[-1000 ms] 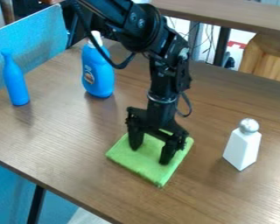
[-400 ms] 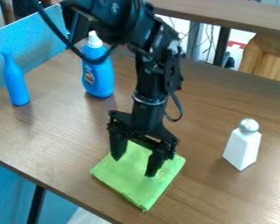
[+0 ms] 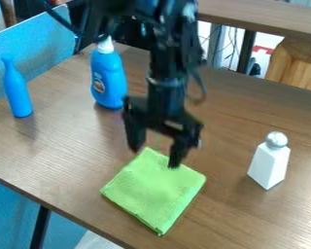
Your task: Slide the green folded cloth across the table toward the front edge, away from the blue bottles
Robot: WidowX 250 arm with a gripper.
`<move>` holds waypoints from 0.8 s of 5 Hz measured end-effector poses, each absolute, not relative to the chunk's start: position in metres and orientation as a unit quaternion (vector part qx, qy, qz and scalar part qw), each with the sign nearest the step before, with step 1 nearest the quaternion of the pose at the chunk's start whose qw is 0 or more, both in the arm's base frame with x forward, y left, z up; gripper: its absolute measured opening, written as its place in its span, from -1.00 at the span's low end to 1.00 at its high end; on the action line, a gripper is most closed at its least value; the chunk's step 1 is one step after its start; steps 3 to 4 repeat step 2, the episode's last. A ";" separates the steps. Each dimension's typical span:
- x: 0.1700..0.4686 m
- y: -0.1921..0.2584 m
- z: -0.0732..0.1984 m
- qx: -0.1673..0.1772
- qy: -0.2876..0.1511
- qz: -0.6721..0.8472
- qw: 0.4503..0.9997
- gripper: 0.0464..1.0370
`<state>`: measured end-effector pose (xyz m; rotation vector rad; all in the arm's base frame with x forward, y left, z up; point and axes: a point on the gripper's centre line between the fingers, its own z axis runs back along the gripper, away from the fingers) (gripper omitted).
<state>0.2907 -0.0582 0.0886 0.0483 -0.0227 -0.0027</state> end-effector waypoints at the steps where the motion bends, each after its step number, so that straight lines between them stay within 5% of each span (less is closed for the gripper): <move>1: 0.302 -0.053 0.114 0.012 -0.027 -0.012 0.999 0.94; 2: 0.304 -0.051 0.120 0.011 0.017 -0.049 0.999 0.94; 4: 0.304 -0.051 0.120 0.011 0.017 -0.049 0.999 0.94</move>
